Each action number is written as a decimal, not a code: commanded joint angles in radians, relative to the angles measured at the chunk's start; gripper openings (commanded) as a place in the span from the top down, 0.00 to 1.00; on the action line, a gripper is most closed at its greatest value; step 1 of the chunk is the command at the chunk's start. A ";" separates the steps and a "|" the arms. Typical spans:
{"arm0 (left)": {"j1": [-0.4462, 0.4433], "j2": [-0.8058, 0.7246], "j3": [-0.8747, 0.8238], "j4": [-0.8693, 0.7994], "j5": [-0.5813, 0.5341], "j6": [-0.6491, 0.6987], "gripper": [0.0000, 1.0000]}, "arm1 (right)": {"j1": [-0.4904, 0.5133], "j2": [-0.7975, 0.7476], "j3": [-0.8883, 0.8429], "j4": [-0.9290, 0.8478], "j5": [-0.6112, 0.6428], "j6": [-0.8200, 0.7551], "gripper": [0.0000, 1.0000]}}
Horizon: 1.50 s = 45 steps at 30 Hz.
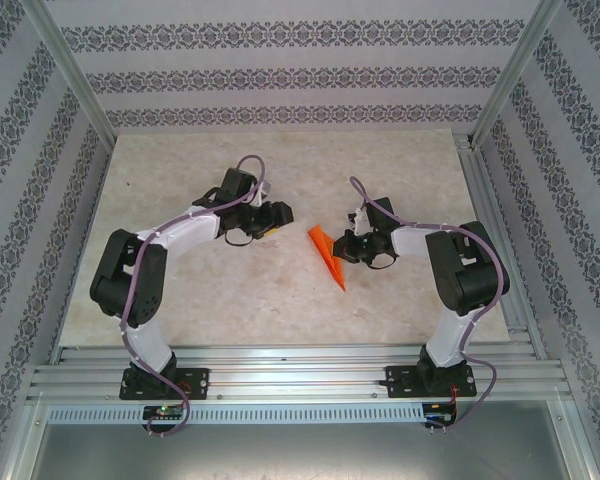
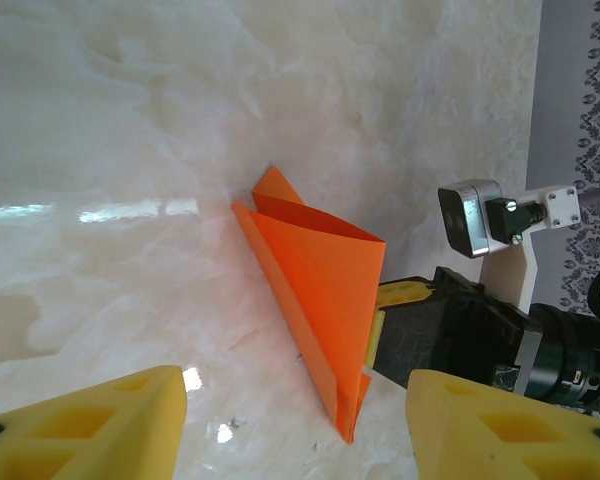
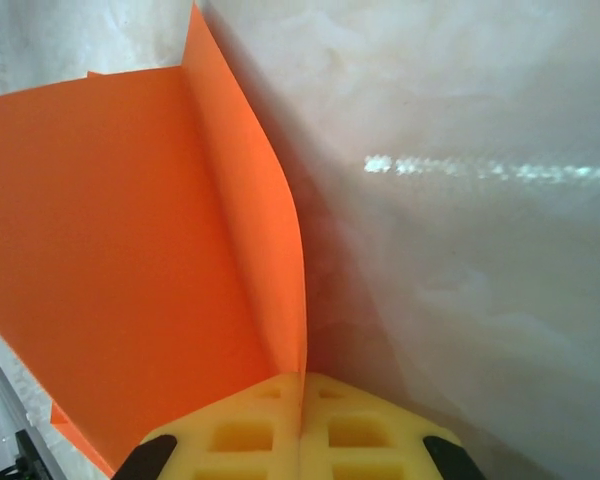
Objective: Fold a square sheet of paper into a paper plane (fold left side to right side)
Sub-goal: Move the paper plane to the center of the table.
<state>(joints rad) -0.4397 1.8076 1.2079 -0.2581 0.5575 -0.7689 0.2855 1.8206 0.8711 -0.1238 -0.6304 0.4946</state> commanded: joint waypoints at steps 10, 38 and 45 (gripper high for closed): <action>-0.096 0.150 0.159 0.026 0.022 -0.035 0.65 | -0.006 -0.133 0.066 -0.211 0.172 -0.140 0.75; -0.110 0.128 0.143 -0.008 -0.006 0.000 0.70 | 0.201 -0.120 0.203 -0.496 0.394 -0.241 0.56; -0.110 0.128 0.141 -0.011 -0.007 0.004 0.70 | 0.212 -0.087 0.217 -0.493 0.385 -0.241 0.57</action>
<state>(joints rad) -0.5400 1.9713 1.3579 -0.2554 0.5632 -0.7902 0.4847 1.7149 1.0527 -0.6106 -0.2584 0.2665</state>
